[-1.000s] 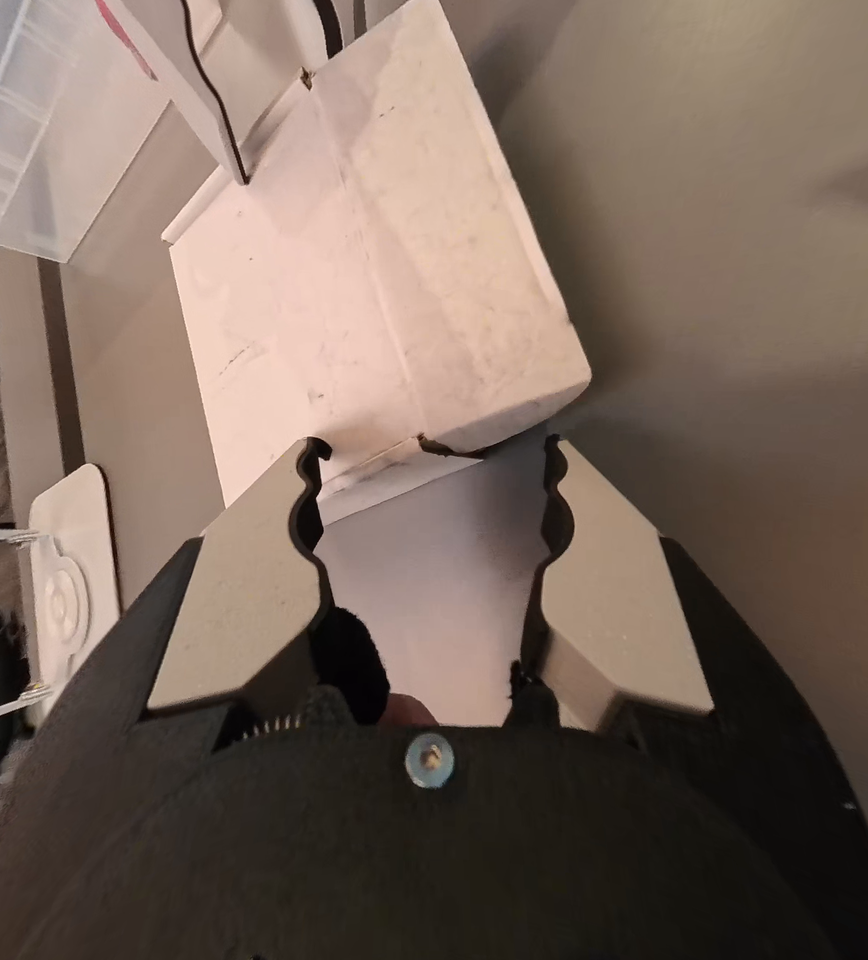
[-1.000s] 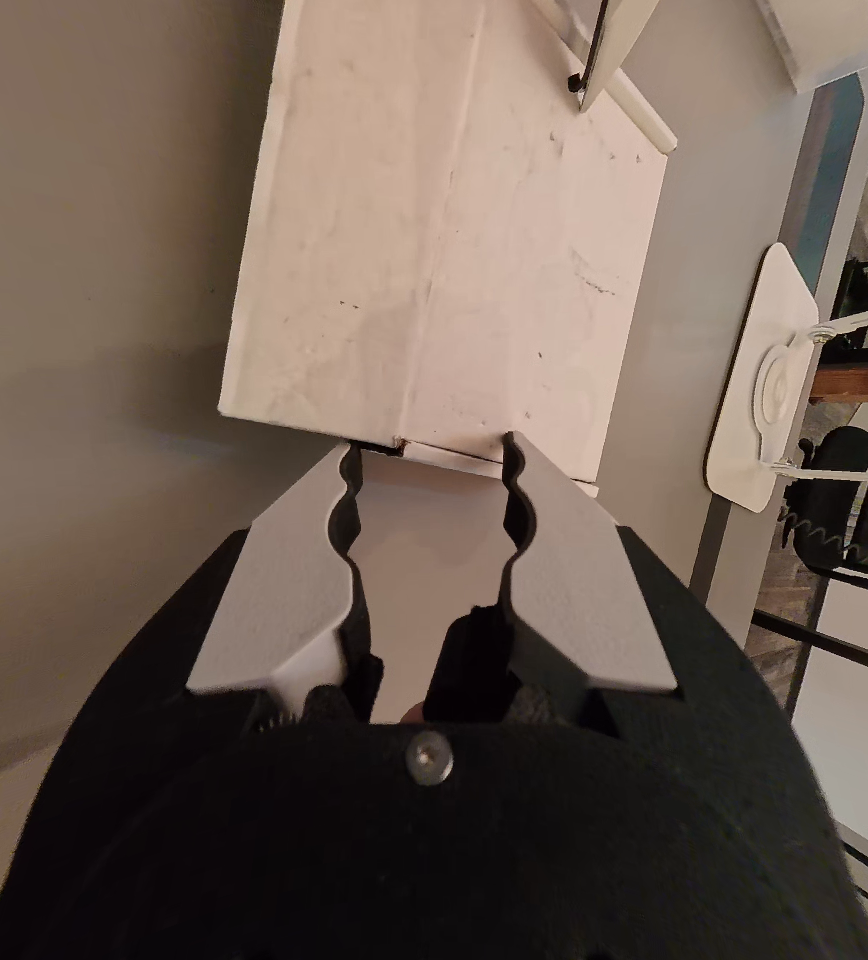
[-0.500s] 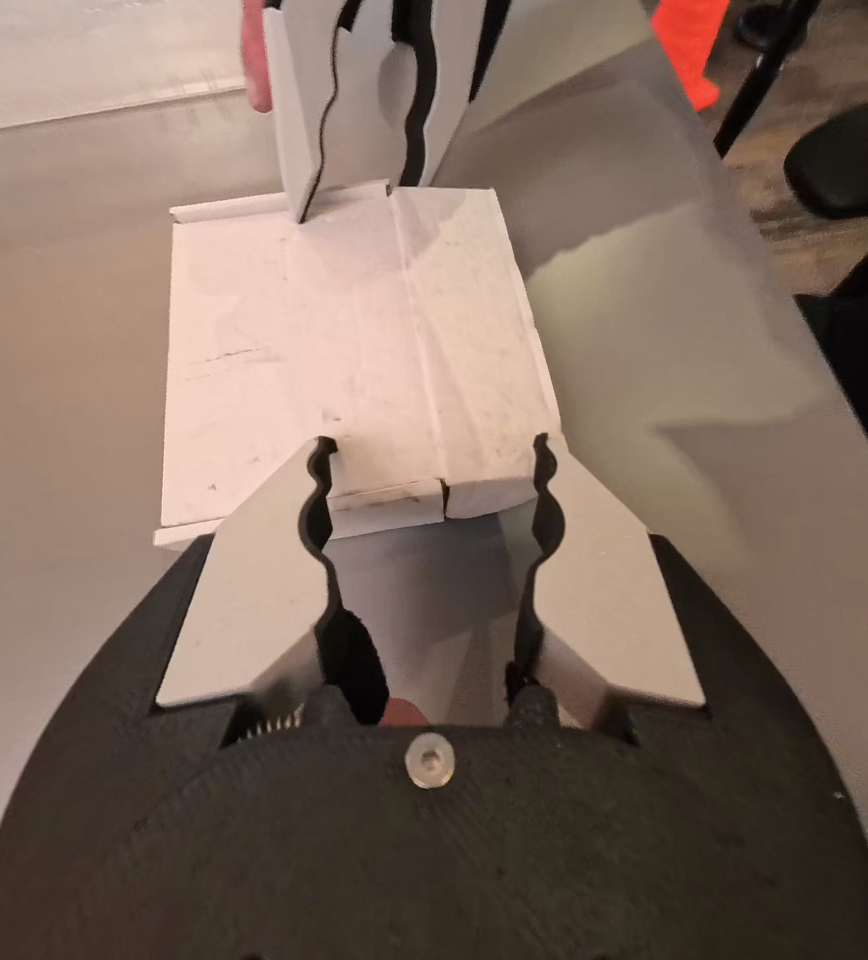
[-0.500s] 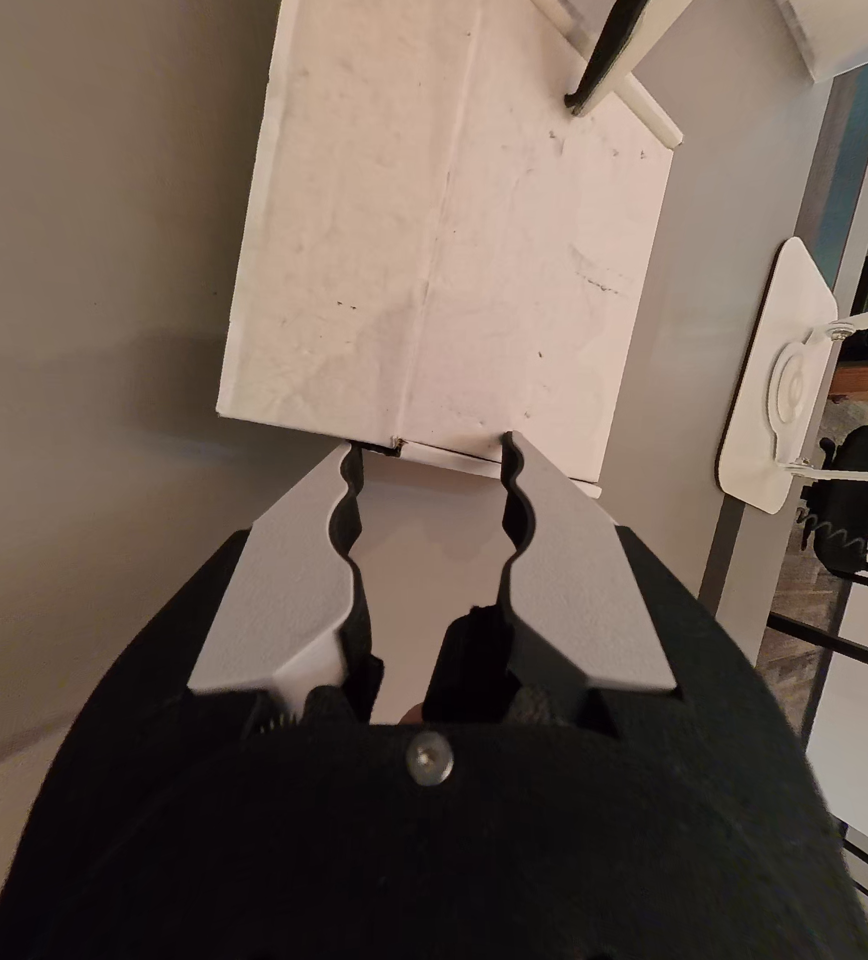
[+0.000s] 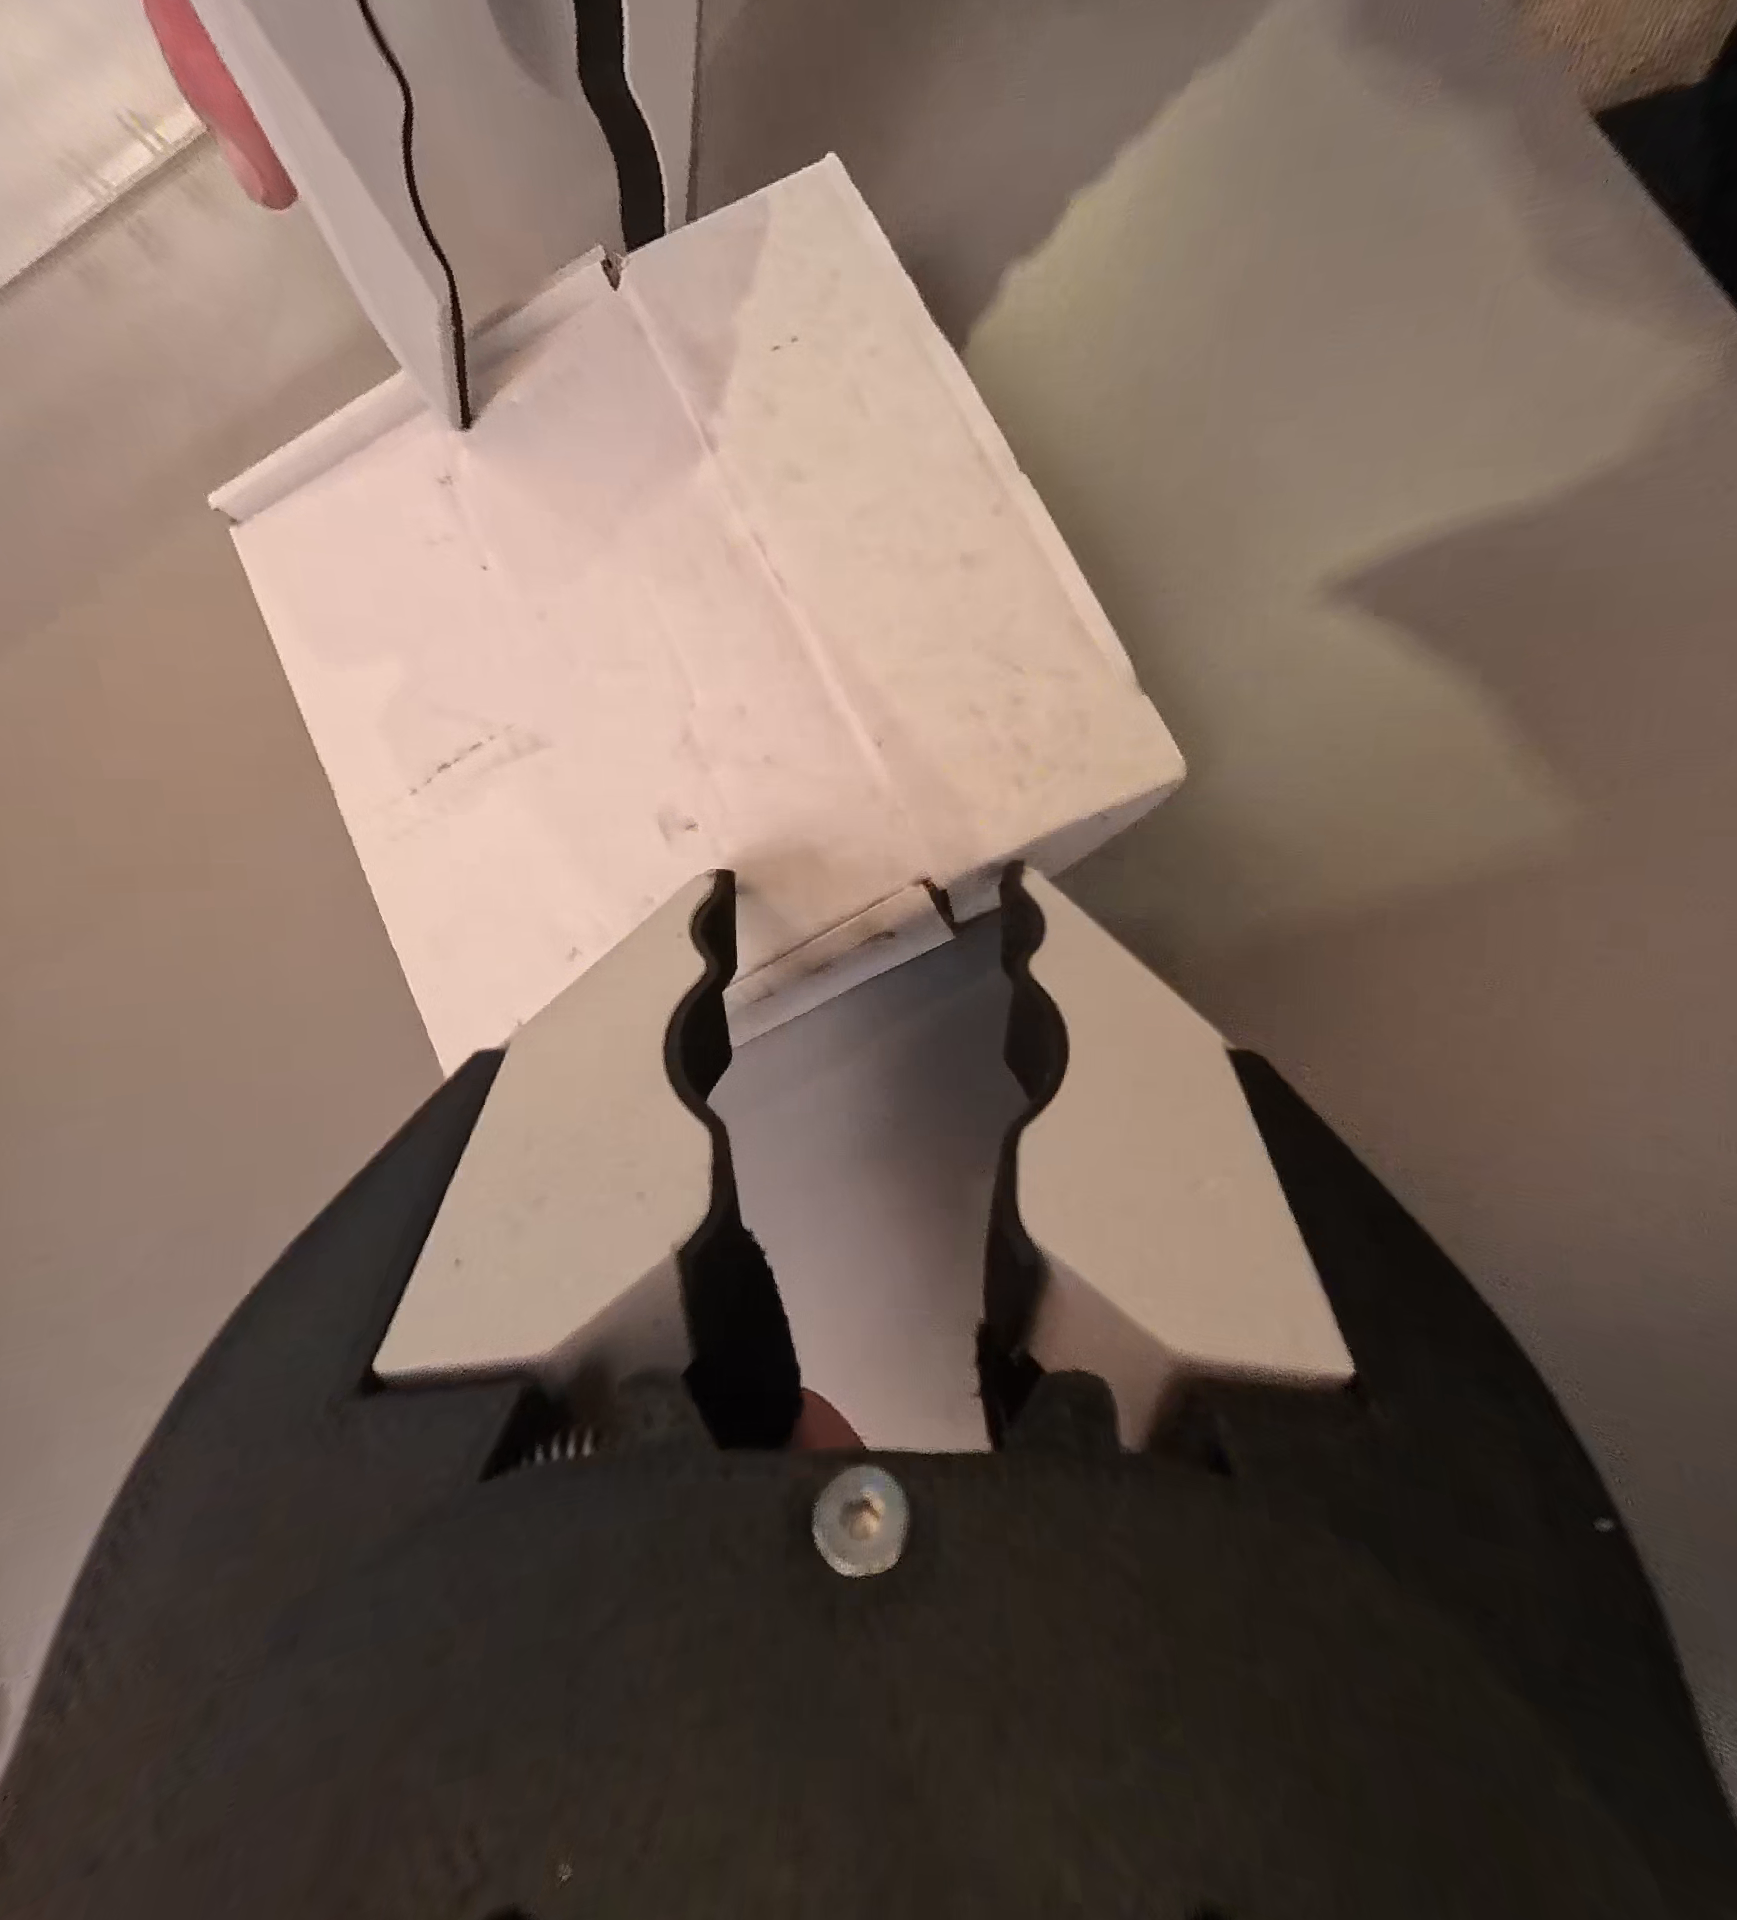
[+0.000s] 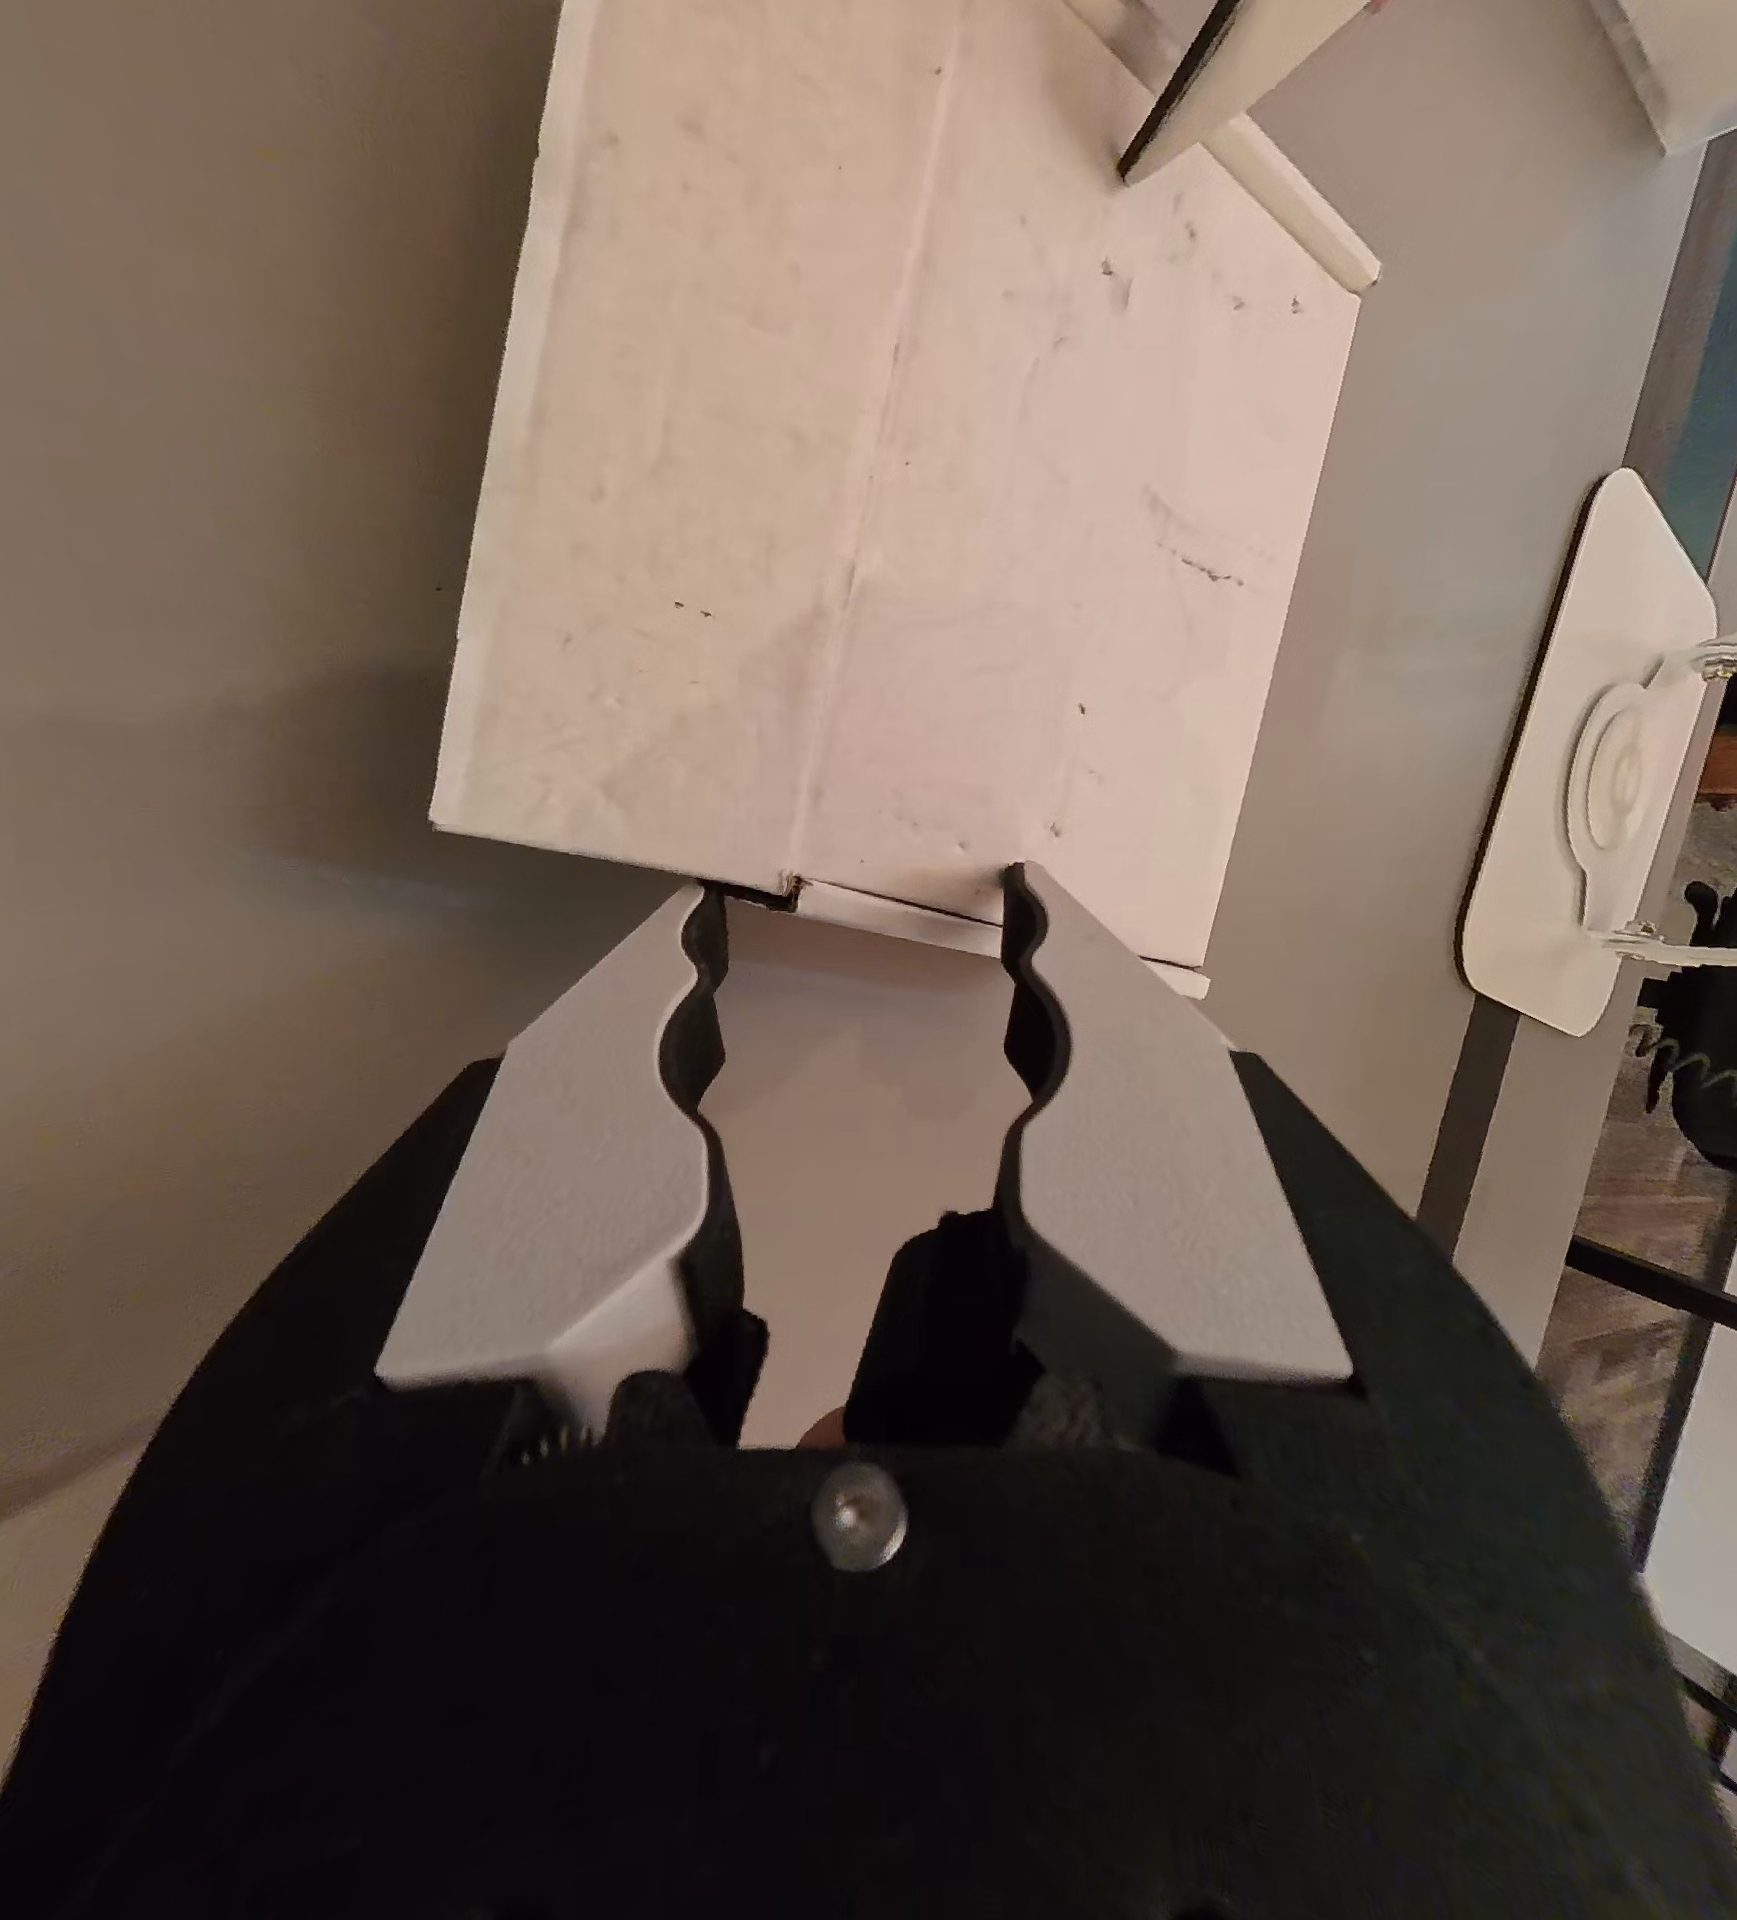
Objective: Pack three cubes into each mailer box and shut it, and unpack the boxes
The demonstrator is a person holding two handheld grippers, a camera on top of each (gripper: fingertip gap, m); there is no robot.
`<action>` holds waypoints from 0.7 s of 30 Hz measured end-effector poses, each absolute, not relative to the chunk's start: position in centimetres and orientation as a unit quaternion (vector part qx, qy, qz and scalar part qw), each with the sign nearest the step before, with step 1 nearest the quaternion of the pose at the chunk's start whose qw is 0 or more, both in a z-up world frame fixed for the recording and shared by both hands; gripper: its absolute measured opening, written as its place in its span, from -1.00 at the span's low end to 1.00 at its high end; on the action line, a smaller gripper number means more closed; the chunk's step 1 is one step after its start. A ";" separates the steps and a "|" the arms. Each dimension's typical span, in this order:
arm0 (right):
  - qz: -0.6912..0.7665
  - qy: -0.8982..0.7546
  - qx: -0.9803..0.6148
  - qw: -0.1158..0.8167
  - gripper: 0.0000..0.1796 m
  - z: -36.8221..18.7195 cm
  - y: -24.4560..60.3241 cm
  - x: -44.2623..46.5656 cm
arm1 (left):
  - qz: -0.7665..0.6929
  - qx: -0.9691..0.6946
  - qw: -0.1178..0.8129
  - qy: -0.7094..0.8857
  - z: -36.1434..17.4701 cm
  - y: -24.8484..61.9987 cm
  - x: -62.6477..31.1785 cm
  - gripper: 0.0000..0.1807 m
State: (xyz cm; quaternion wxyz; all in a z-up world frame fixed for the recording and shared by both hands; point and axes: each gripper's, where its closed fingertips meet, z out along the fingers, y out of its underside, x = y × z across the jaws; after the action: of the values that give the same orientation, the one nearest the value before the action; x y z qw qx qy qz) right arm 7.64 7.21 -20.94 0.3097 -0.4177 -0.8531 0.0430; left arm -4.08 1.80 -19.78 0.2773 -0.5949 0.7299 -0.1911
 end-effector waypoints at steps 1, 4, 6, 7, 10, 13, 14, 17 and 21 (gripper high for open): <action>0.042 -0.852 -0.418 0.312 -0.42 -21.0 7.2 7.6 | -0.184 -0.592 0.281 0.732 -19.8 1.8 -4.0 -0.45; 0.046 -0.848 -0.421 0.317 -0.42 -21.0 7.2 7.6 | -0.162 -0.589 0.304 0.731 -20.0 1.8 -4.0 -0.44; 0.051 -0.846 -0.424 0.318 -0.42 -20.9 7.2 7.6 | -0.167 -0.595 0.320 0.718 -20.1 1.8 -3.9 -0.42; 0.052 -0.846 -0.425 0.318 -0.42 -20.9 7.2 7.6 | -0.174 -0.598 0.328 0.710 -20.0 1.7 -3.8 -0.42; 0.054 -0.844 -0.431 0.314 -0.43 -20.9 7.3 7.6 | -0.195 -0.606 0.344 0.690 -20.0 1.6 -3.6 -0.42; 0.054 -0.845 -0.434 0.309 -0.42 -20.9 7.3 7.6 | -0.204 -0.604 0.344 0.689 -20.0 1.6 -3.7 -0.43; 0.050 -0.845 -0.432 0.309 -0.42 -20.9 7.3 7.6 | -0.195 -0.600 0.344 0.696 -20.0 1.7 -3.7 -0.43; 0.042 -0.845 -0.432 0.311 -0.43 -20.9 7.3 7.6 | -0.186 -0.597 0.342 0.702 -20.0 1.7 -3.7 -0.44; 0.021 -0.845 -0.429 0.319 -0.42 -21.0 7.4 7.6 | -0.146 -0.580 0.367 0.712 -20.3 1.8 -3.6 -0.45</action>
State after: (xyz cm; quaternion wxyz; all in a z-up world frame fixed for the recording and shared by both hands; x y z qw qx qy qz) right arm 7.58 7.35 -21.01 0.3186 -0.4294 -0.8448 0.0214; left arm -3.64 1.84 -20.32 0.3668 -0.5803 0.7124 -0.1457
